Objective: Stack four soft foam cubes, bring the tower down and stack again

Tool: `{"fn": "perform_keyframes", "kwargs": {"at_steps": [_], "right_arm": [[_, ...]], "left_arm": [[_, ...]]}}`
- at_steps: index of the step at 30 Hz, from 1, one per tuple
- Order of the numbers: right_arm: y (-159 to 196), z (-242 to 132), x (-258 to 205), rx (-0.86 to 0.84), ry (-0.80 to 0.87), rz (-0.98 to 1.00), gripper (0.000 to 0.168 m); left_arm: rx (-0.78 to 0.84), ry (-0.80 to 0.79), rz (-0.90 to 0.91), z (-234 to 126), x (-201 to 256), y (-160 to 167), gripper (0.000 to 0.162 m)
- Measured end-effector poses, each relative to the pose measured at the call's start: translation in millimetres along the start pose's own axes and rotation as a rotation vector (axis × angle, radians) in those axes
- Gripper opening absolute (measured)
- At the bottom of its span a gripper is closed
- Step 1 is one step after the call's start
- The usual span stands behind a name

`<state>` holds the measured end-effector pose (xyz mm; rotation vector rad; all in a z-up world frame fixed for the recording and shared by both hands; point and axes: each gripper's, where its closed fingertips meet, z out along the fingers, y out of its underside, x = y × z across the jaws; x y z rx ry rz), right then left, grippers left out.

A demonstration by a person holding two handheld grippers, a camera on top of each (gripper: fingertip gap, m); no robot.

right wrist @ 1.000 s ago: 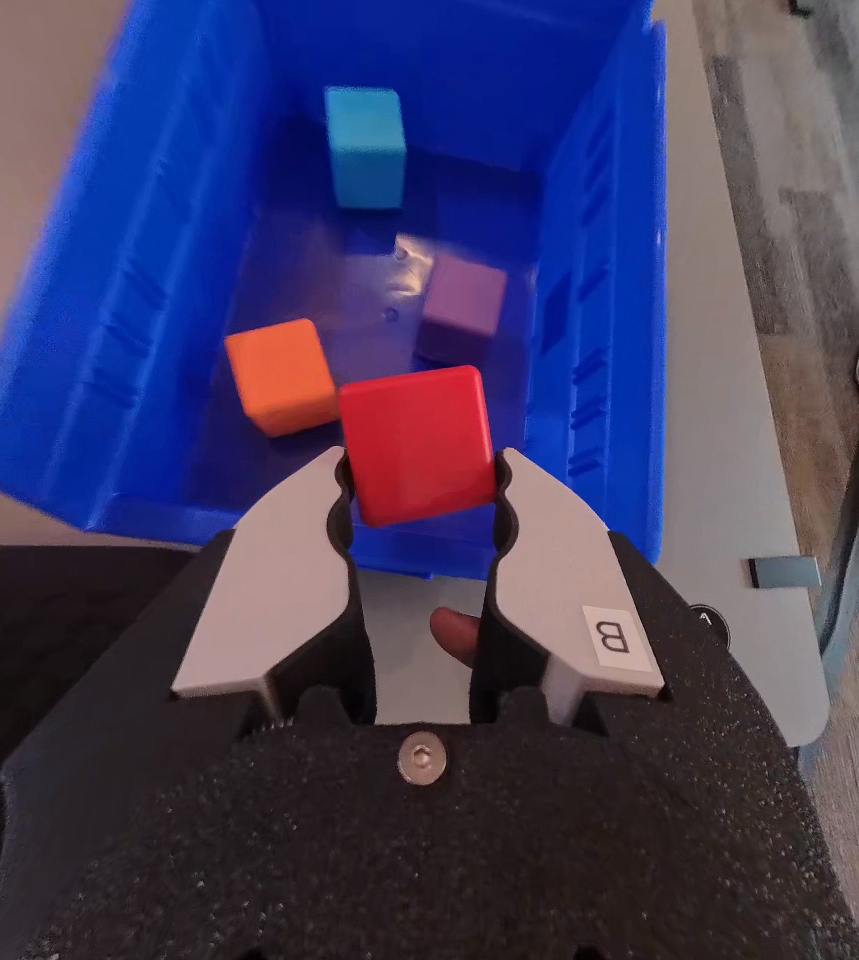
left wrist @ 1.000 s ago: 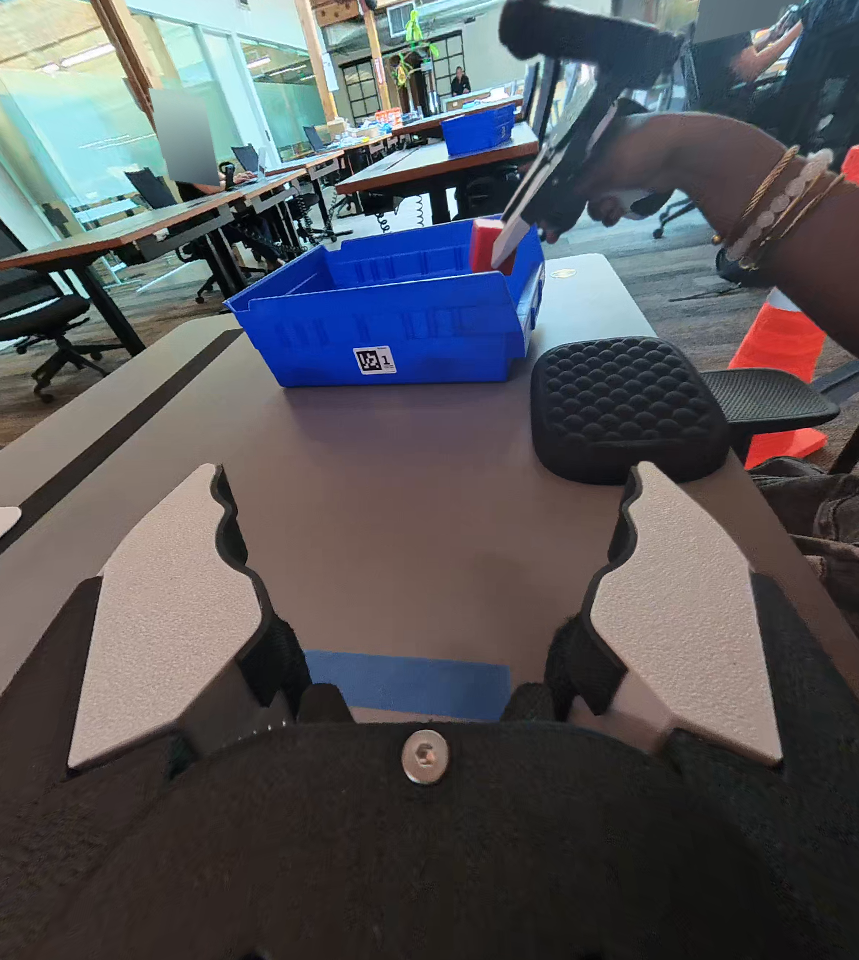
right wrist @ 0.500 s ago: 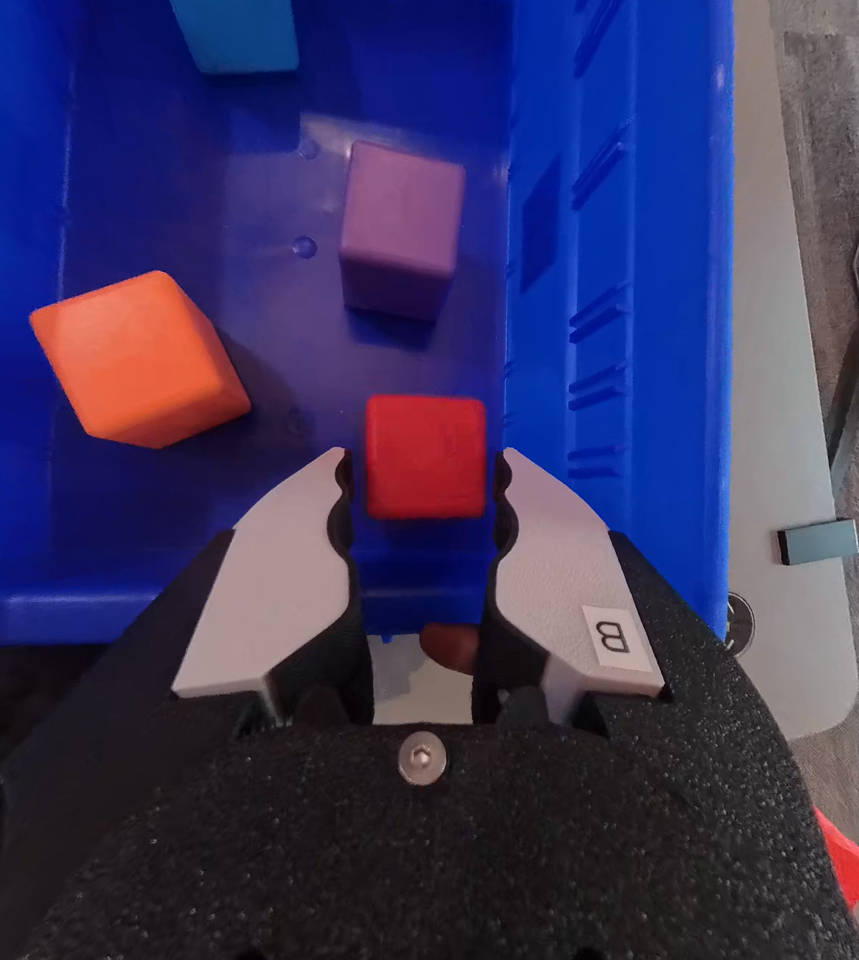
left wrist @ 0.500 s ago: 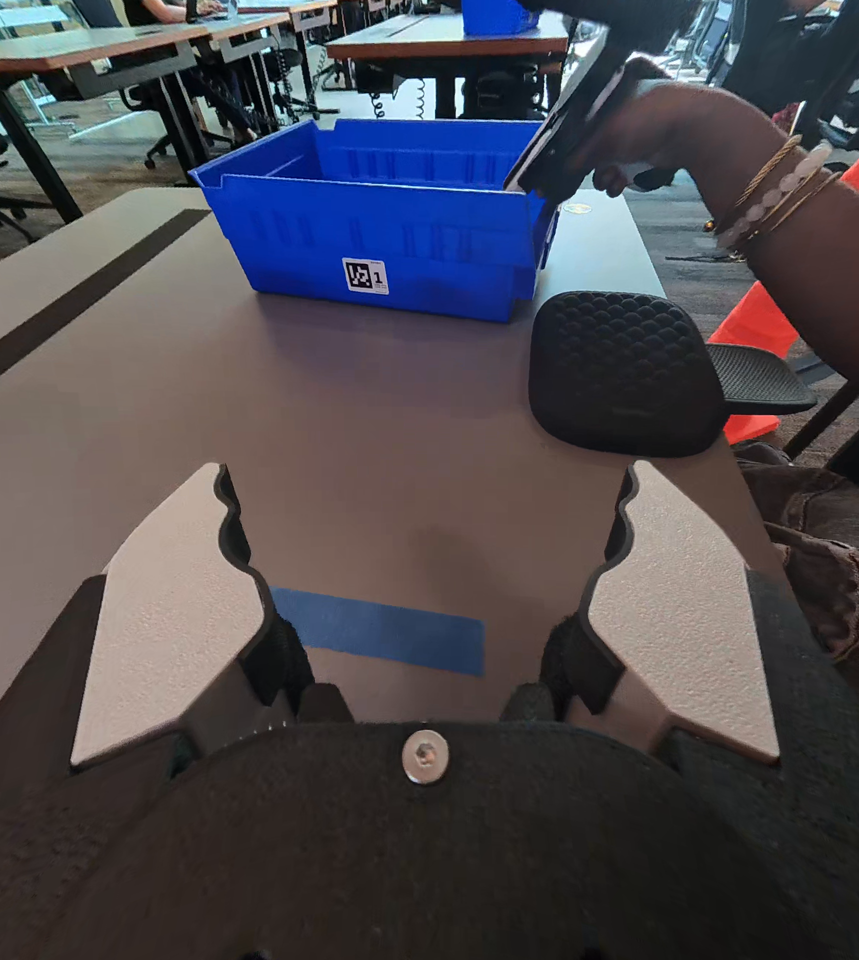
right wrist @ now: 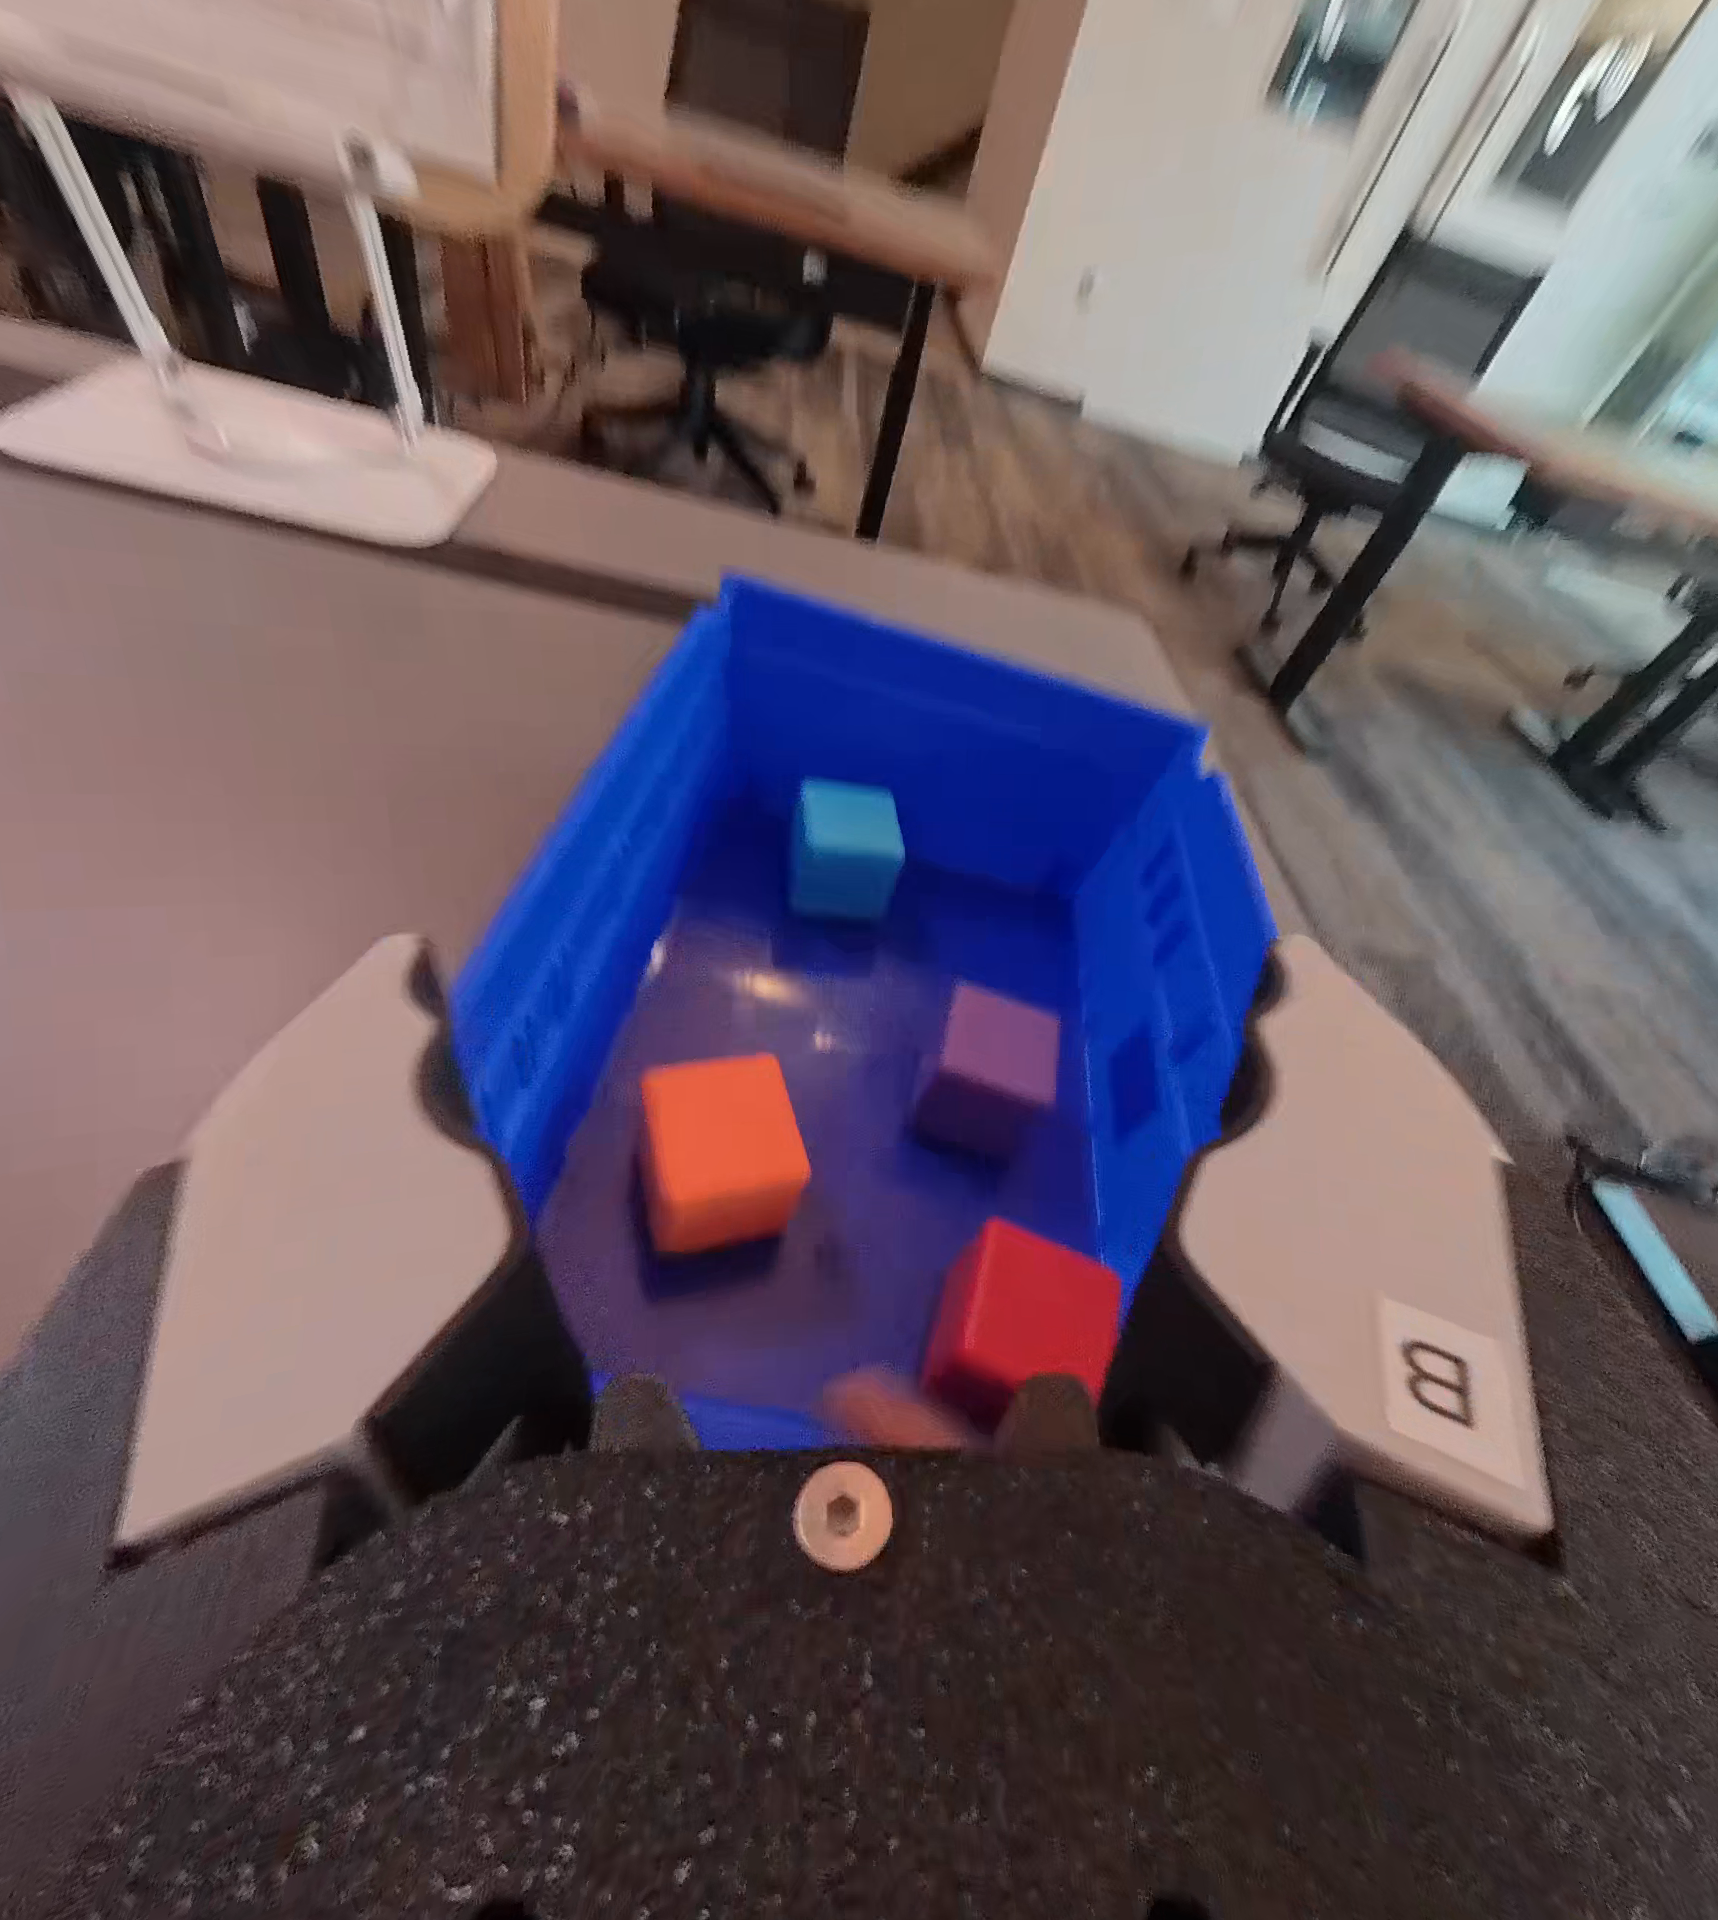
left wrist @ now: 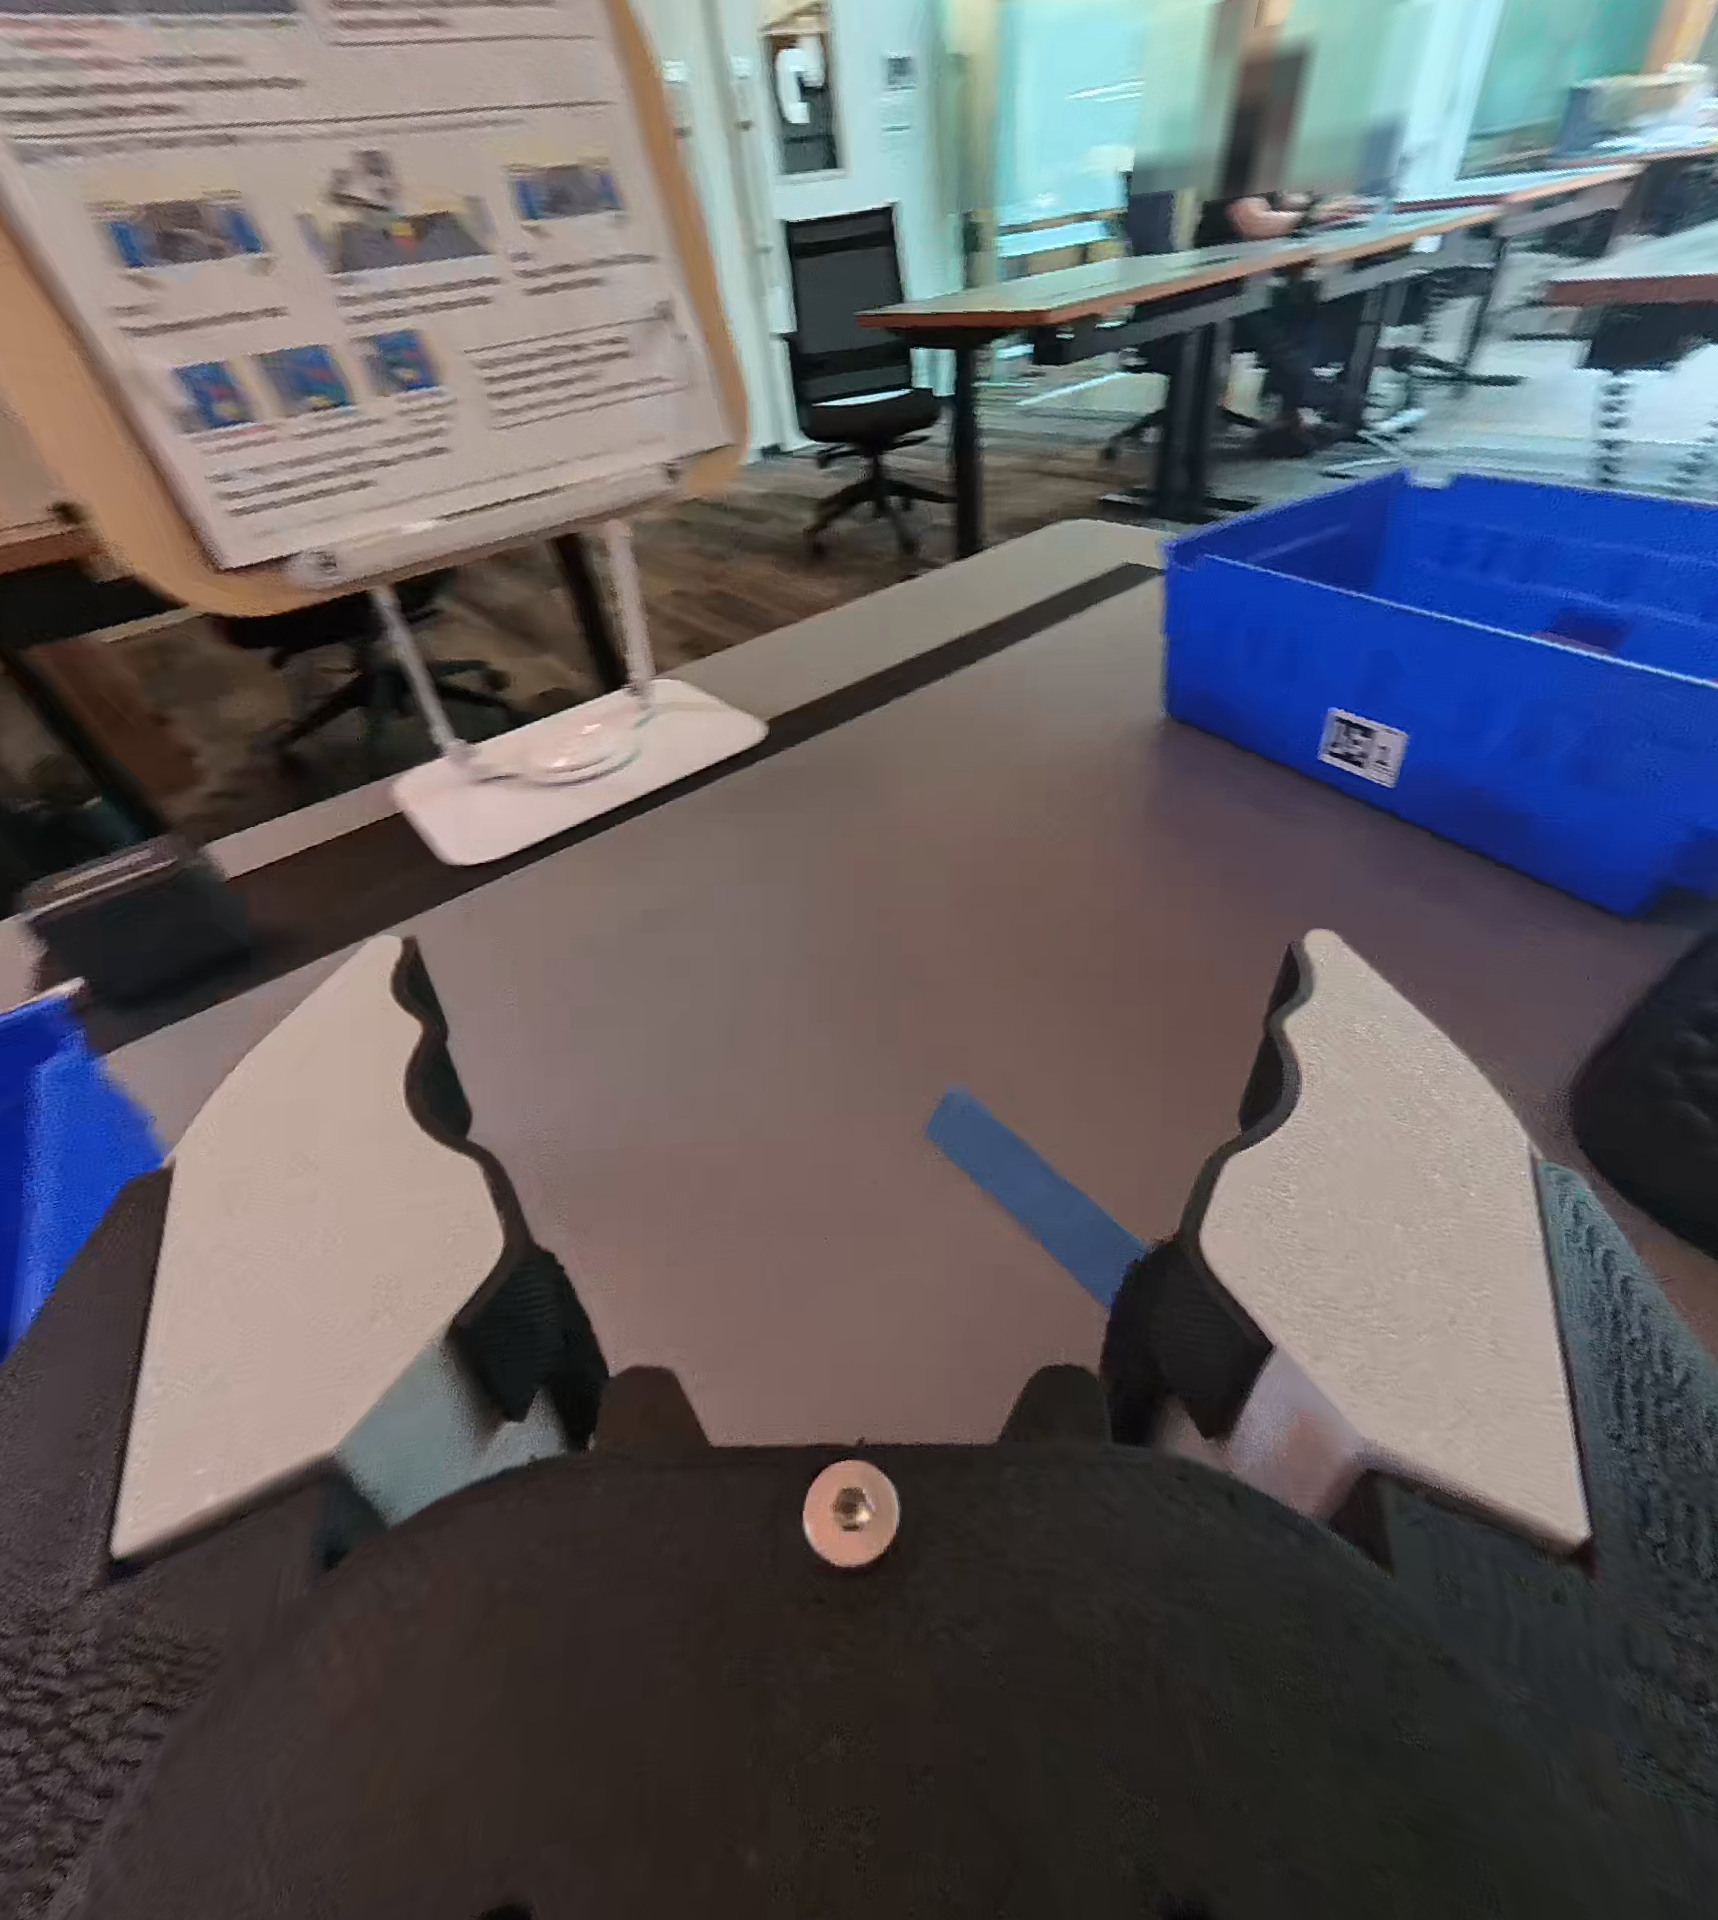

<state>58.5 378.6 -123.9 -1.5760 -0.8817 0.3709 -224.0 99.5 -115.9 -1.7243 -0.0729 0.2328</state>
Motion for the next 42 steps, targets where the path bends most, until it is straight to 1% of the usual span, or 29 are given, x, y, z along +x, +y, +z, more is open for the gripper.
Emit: {"fn": "perform_keyframes", "kwargs": {"at_steps": [1,4,6,8,11,13,16,21,24,26,28,29,31,32,33,35,37,39,40,41,42], "right_arm": [[-9.3,-2.4,-6.9,0.043,-0.005,-0.012,0.148],[-25.2,-9.6,-17.9,0.09,0.019,-0.018,0.147],[-35.2,-14.4,-24.2,0.132,0.015,0.017,0.148],[-43.9,-18.4,-33.3,0.173,-0.02,0.071,0.147],[-47.4,-20.9,-43.2,0.176,-0.046,0.103,0.147],[-46.0,-21.0,-45.9,0.163,-0.035,0.095,0.147],[-44.6,-21.3,-51.5,0.153,-0.038,0.096,0.147],[-34.4,-20.5,-58.5,0.095,-0.034,0.087,0.147],[-13.5,-18.2,-58.4,-0.023,-0.013,0.046,0.147],[7.9,-15.7,-59.9,-0.139,-0.022,0.037,0.148],[29.6,-12.9,-63.5,-0.255,-0.046,0.034,0.147],[37.9,-11.1,-65.1,-0.296,-0.054,0.032,0.147],[48.1,-7.2,-67.5,-0.338,-0.062,0.025,0.141],[51.0,-5.6,-68.4,-0.347,-0.061,0.02,0.137],[52.8,-4.0,-69.0,-0.351,-0.059,0.015,0.127],[55.3,-1.2,-72.0,-0.351,-0.065,0.009,0.109],[59.8,1.0,-76.7,-0.365,-0.081,-0.005,0.096],[65.2,2.7,-79.2,-0.384,-0.077,-0.041,0.084],[67.1,3.3,-80.0,-0.388,-0.071,-0.065,0.075],[68.0,3.7,-80.6,-0.388,-0.063,-0.086,0.064],[68.3,4.2,-80.8,-0.386,-0.053,-0.101,0.053]], "left_arm": [[-0.003,-0.062,-0.011,-8.4,-9.8,-1.8,0.145],[0.031,-0.213,-0.01,-35.8,-31.5,-11.3,0.145],[0.061,-0.295,0.017,-53.6,-42.4,-17.7,0.145],[0.07,-0.383,0.007,-72.5,-54.5,-20.6,0.145],[0.129,-0.469,-0.051,-98.7,-68.9,-26.3,0.145],[0.125,-0.495,-0.08,-109.9,-75.0,-23.6,0.145],[0.072,-0.533,-0.088,-117.3,-82.4,-10.9,0.145],[-0.082,-0.533,-0.114,-109.4,-83.8,24.9,0.145],[-0.195,-0.548,-0.087,-106.5,-85.3,48.0,0.145],[-0.297,-0.577,-0.062,-108.8,-91.8,69.2,0.145],[-0.384,-0.588,-0.073,-111.4,-97.5,92.0,0.144],[-0.423,-0.58,-0.092,-112.2,-98.1,103.4,0.141],[-0.462,-0.572,-0.115,-113.9,-99.1,119.0,0.135],[-0.46,-0.576,-0.113,-114.9,-100.1,122.0,0.127],[-0.451,-0.581,-0.103,-115.8,-101.5,123.4,0.118],[-0.456,-0.578,-0.096,-116.9,-103.0,127.1,0.104],[-0.453,-0.568,-0.093,-116.3,-104.8,129.1,0.089],[-0.449,-0.561,-0.092,-115.4,-106.4,130.0,0.072],[-0.438,-0.561,-0.092,-114.8,-107.5,129.3,0.062],[-0.422,-0.556,-0.087,-114.0,-107.9,127.8,0.05],[-0.41,-0.547,-0.081,-113.2,-107.6,126.4,0.034]]}}
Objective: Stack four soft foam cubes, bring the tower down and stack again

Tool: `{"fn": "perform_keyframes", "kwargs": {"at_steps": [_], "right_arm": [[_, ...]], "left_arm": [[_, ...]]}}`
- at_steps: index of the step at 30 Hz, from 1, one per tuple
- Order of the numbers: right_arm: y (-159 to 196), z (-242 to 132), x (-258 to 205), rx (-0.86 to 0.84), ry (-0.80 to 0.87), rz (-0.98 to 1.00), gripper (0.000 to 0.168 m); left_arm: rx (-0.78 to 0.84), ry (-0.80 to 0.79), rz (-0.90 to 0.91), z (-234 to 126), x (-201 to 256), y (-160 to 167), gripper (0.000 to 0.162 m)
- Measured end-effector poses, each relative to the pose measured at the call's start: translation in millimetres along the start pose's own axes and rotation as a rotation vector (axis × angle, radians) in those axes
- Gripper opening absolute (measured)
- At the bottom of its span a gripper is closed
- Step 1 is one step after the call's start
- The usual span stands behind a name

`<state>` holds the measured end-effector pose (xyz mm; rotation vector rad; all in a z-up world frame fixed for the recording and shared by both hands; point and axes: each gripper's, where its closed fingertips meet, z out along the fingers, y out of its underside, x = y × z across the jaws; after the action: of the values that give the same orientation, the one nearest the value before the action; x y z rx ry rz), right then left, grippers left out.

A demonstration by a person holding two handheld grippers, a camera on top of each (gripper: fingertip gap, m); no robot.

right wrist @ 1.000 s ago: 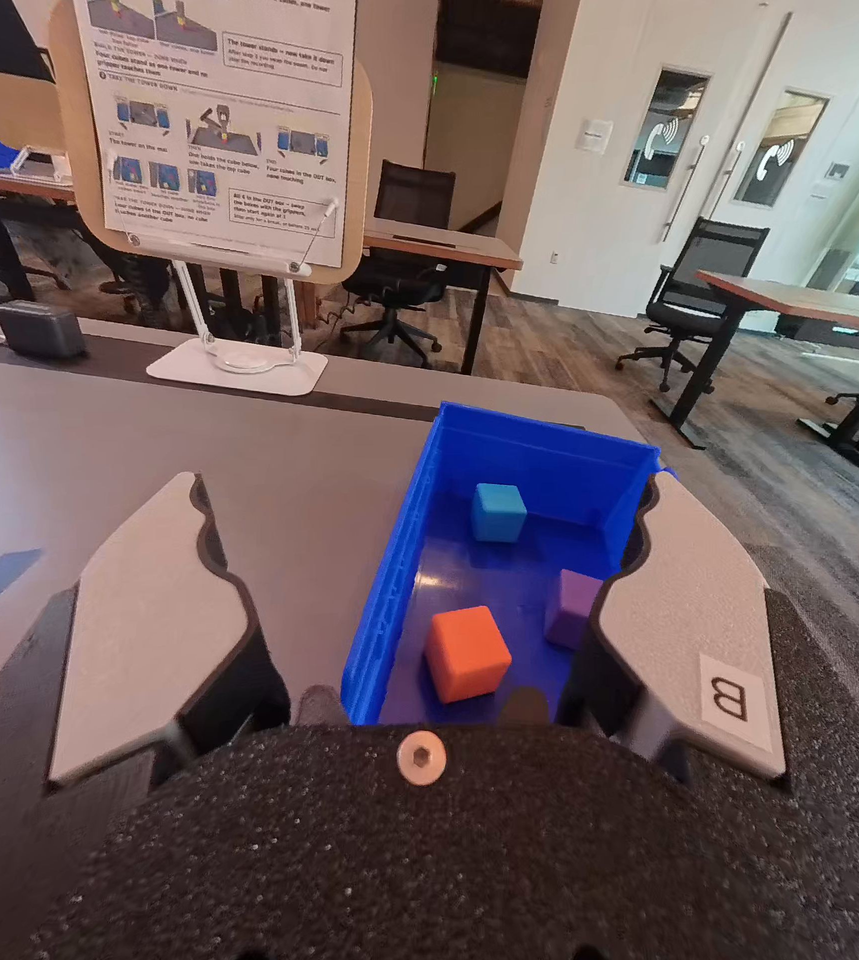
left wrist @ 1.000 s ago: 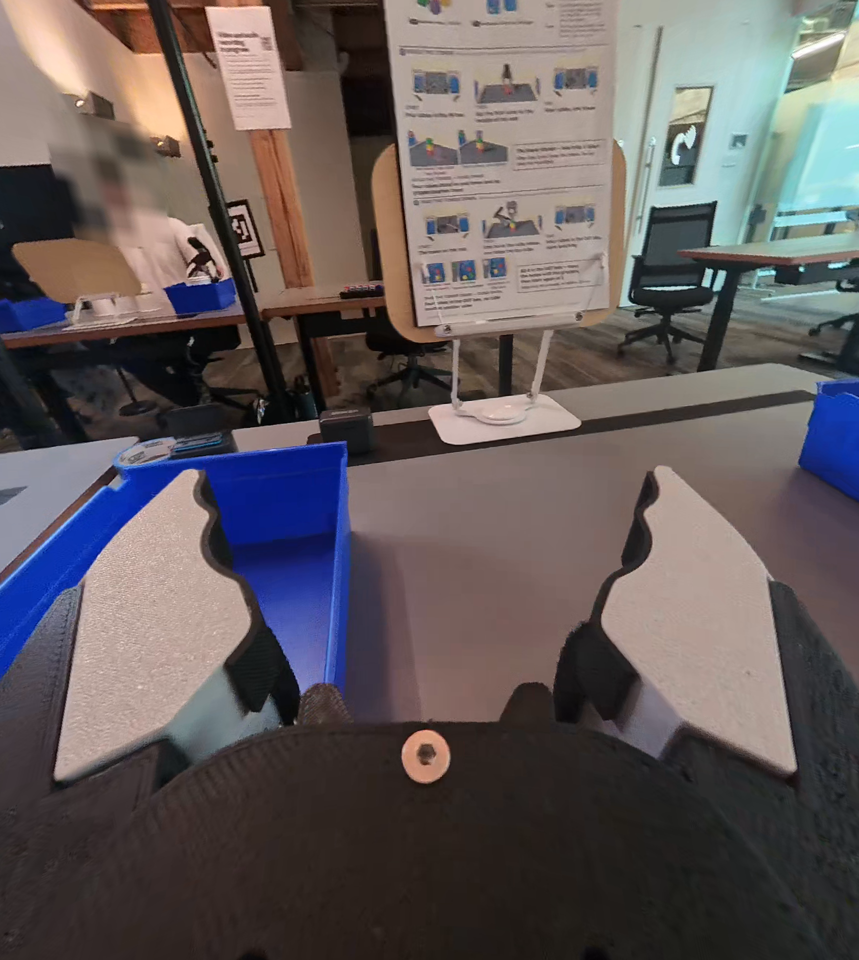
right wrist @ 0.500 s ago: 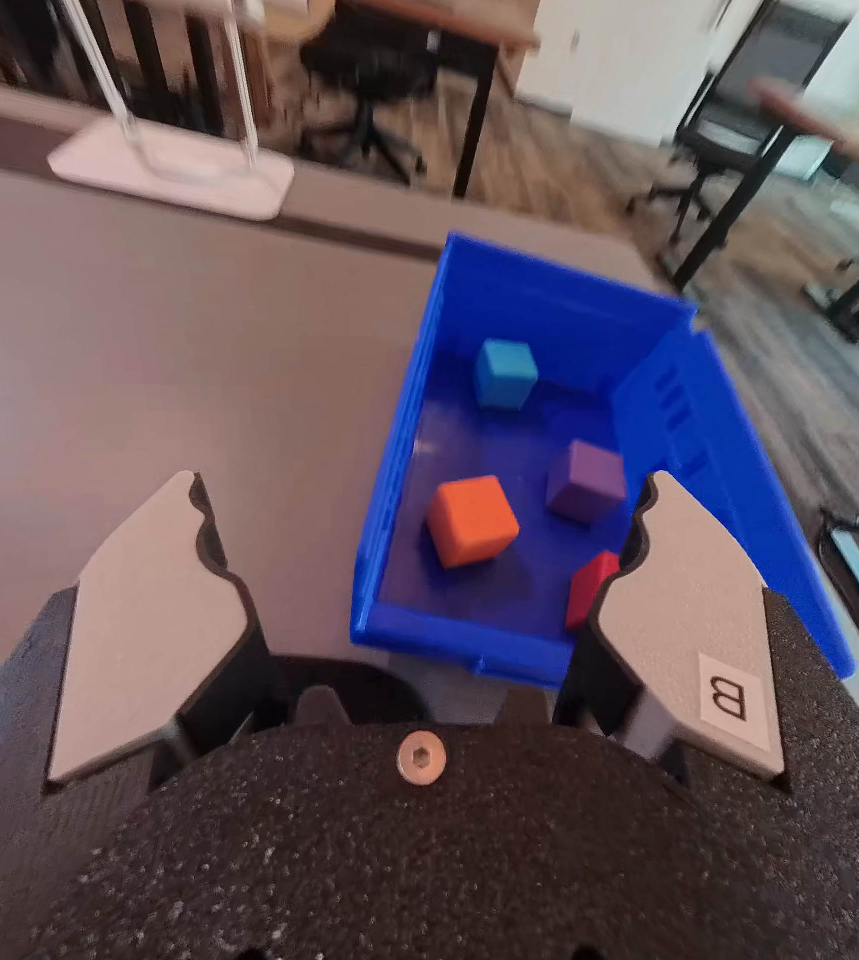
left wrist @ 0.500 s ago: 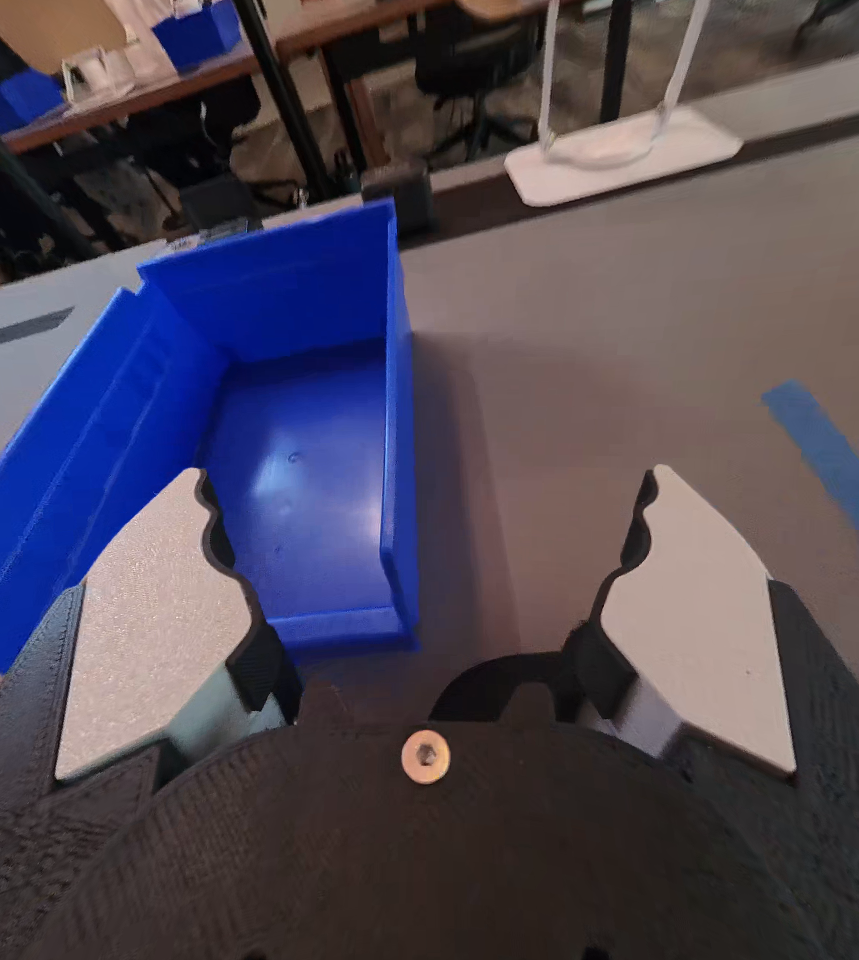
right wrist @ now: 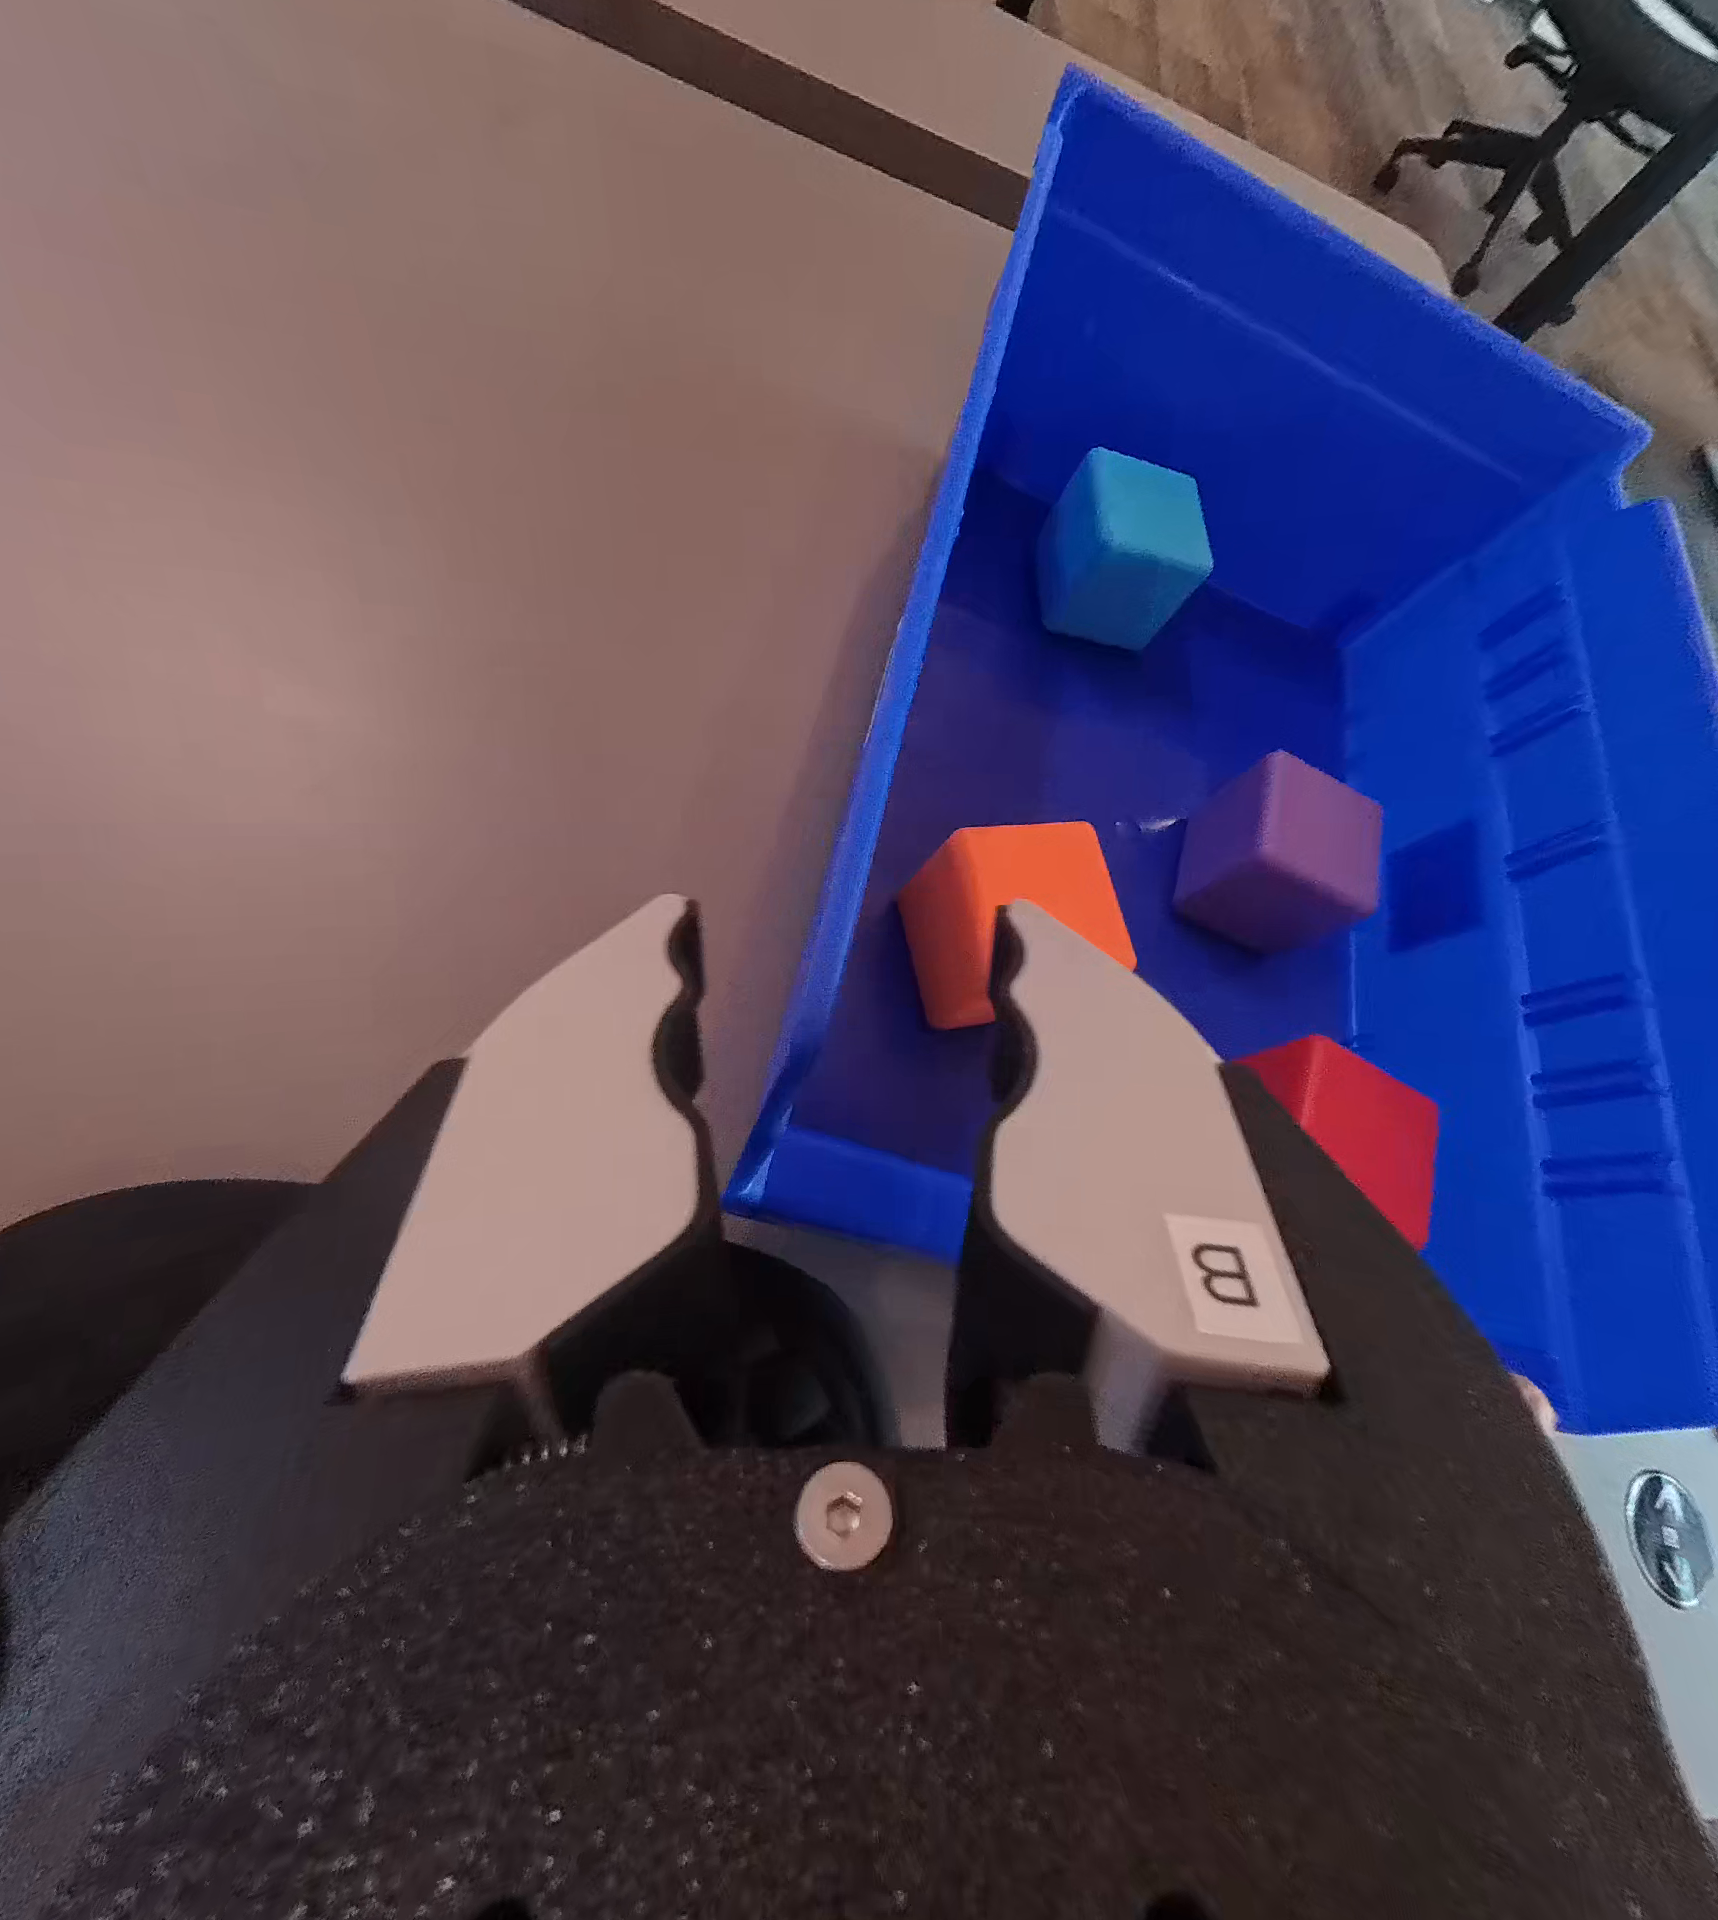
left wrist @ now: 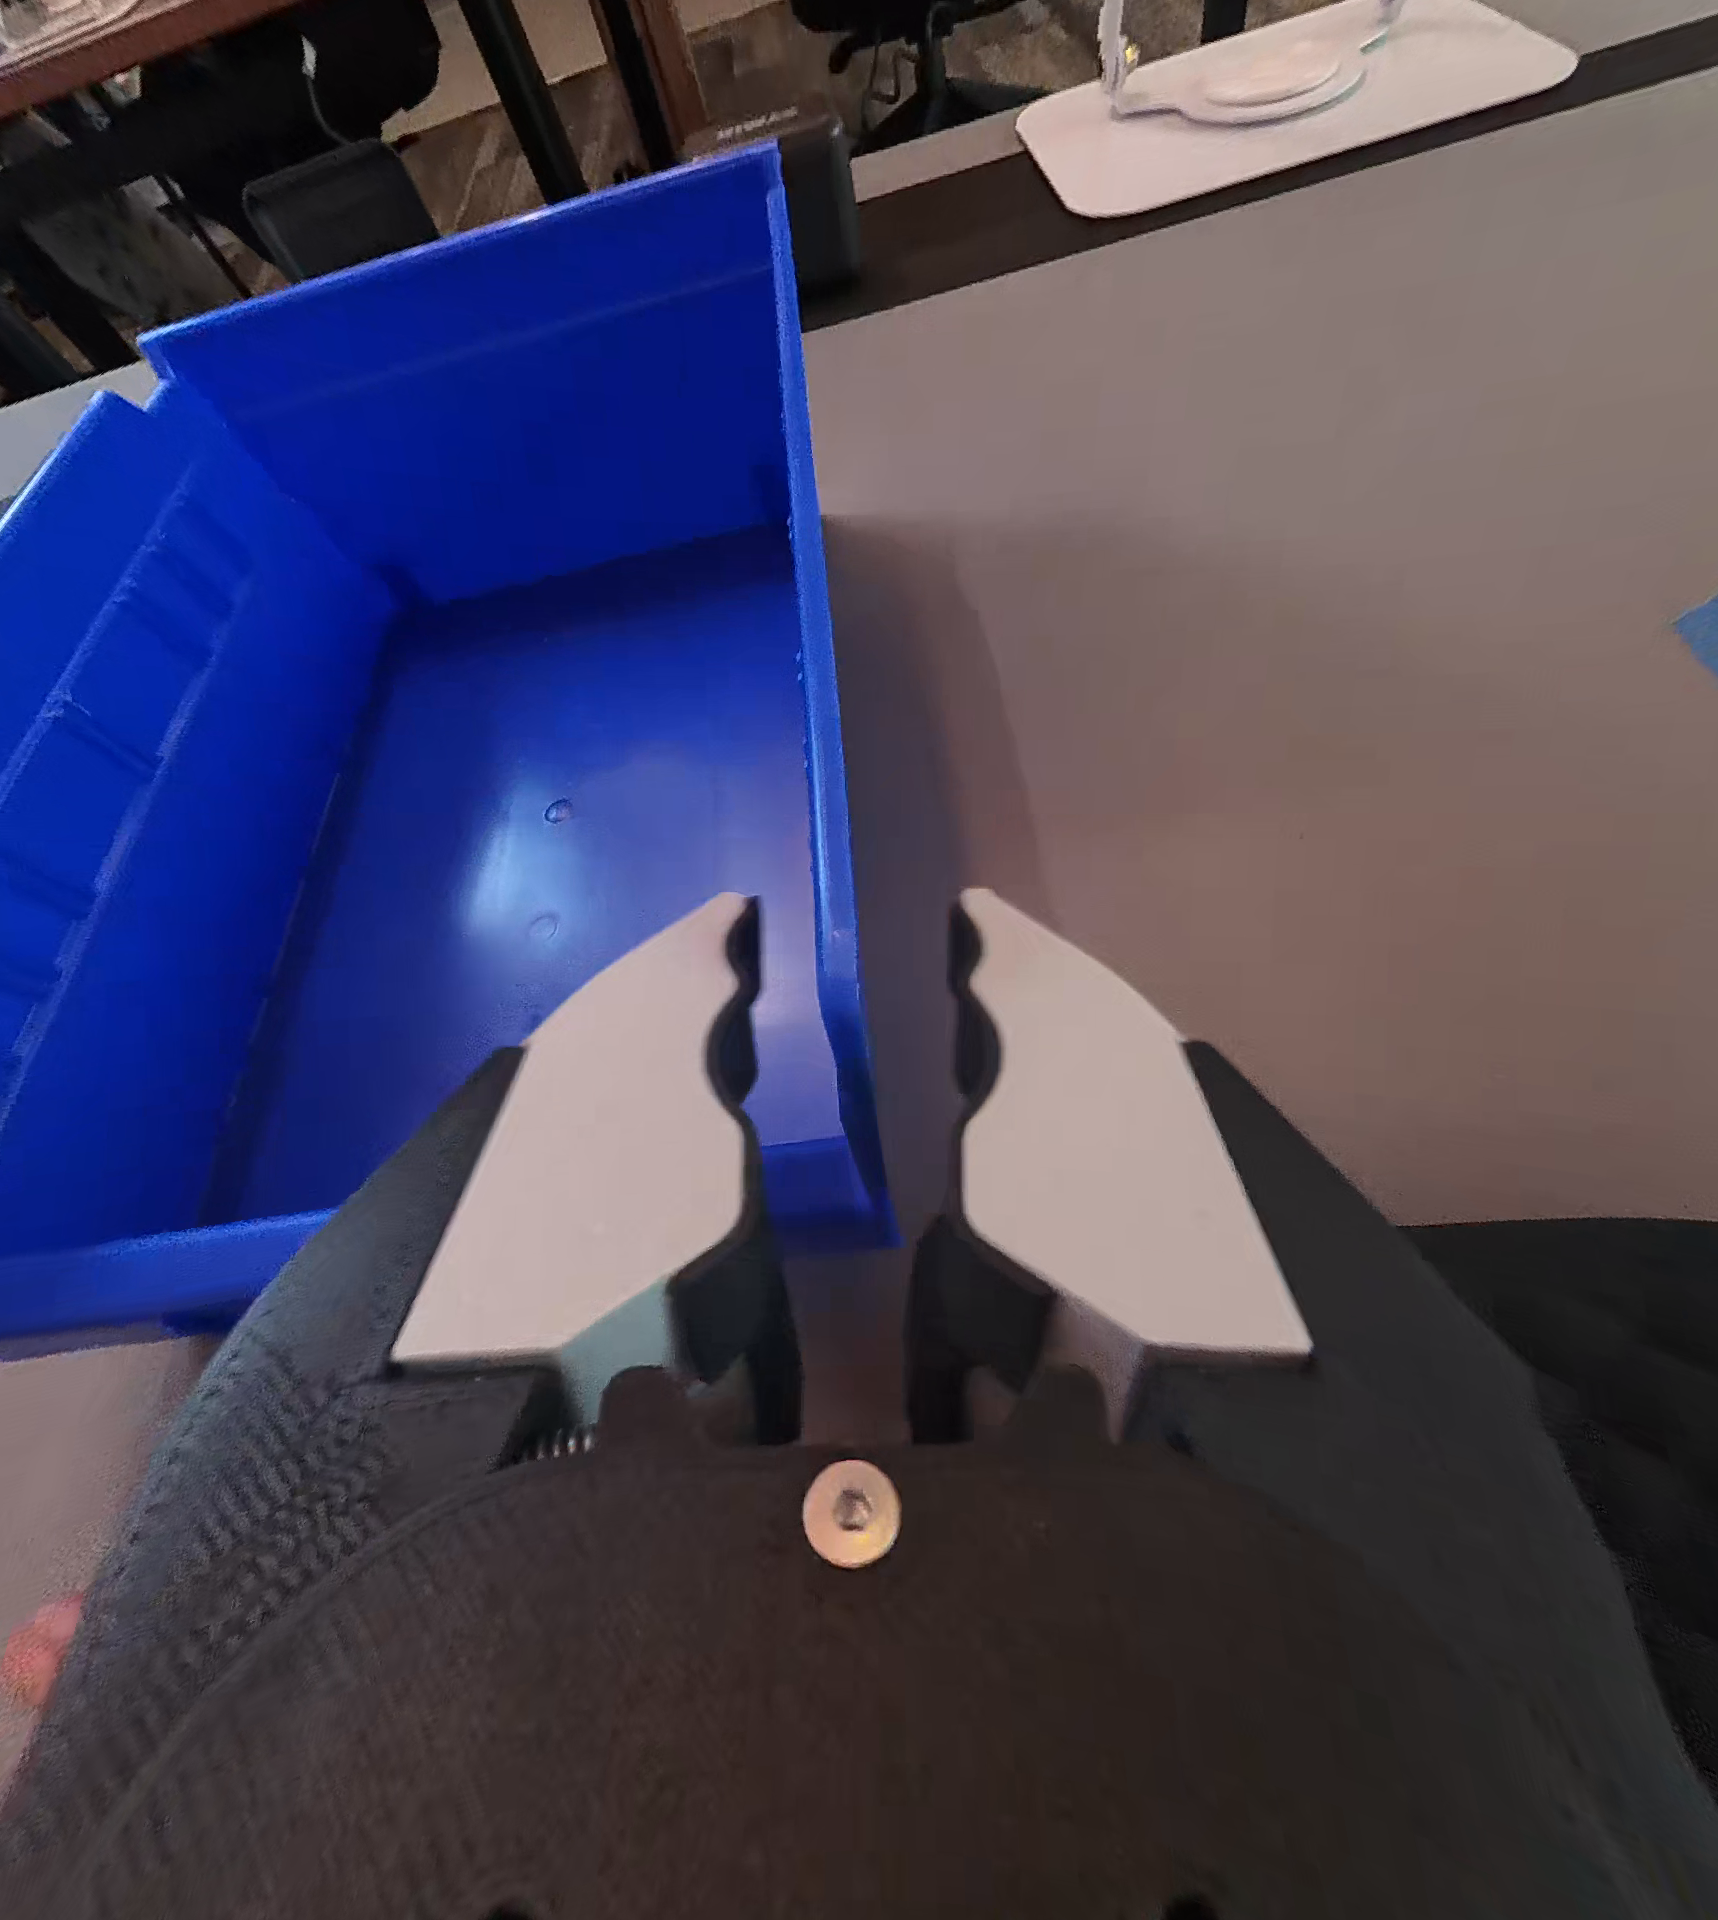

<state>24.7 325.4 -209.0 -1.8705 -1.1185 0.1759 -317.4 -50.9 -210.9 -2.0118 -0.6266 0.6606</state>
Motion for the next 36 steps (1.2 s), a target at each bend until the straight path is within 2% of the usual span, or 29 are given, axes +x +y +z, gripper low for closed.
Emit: {"fn": "perform_keyframes", "kwargs": {"at_steps": [1,2,4,5,12,20,25,30,36], "right_arm": [[-0.3,0.4,0.3,0.002,0.012,-0.006,0.044],[-1.4,0.4,0.8,0.01,0.022,-0.01,0.034],[-4.2,-0.1,0.0,0.029,0.024,-0.006,0.012],[-4.4,0.3,-0.6,0.029,0.024,-0.007,0.007],[-6.7,2.5,-5.3,0.043,0.017,-0.077,0.007],[-14.8,3.8,-24.0,0.077,-0.091,-0.141,0.01],[-20.8,1.3,-43.4,0.13,-0.203,-0.185,0.01],[-24.3,-6.9,-66.9,0.198,-0.385,-0.214,0.01],[-16.1,-26.4,-83.2,0.294,-0.621,-0.424,0.007]], "left_arm": [[0.01,0.008,0.007,0.0,0.7,-1.1,0.019],[0.011,0.003,0.019,0.0,-0.7,-0.9,0.01],[0.003,0.009,0.044,0.2,-1.2,0.2,0.005],[-0.001,0.012,0.052,0.3,-1.2,0.3,0.005],[-0.003,0.024,0.106,5.6,1.7,-2.9,0.006],[0.021,0.125,0.177,23.3,20.3,-16.0,0.008],[0.061,0.247,0.204,34.7,31.4,-24.5,0.006],[0.119,0.445,0.209,45.6,40.9,-32.7,0.006],[0.141,0.646,0.276,60.9,39.9,-39.8,0.004]]}}
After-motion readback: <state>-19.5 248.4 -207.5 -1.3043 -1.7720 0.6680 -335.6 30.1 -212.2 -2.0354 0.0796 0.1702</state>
